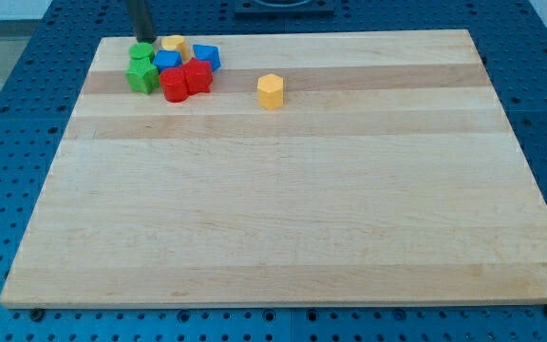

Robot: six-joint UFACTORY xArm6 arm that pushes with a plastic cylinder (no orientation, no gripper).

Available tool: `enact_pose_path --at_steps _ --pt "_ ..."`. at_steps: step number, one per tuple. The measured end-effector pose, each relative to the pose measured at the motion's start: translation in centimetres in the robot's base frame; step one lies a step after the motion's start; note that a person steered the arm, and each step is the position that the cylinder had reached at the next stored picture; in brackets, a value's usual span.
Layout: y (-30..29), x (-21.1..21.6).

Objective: Push the yellow heart close to the blue triangle

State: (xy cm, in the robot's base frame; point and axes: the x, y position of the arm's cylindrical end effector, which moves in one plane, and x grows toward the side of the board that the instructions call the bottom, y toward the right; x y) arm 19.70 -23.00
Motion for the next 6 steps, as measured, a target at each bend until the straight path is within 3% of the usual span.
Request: enact_pose_path --at_steps 2,6 --pt "1.2 0.8" --pt "13.5 5.9"
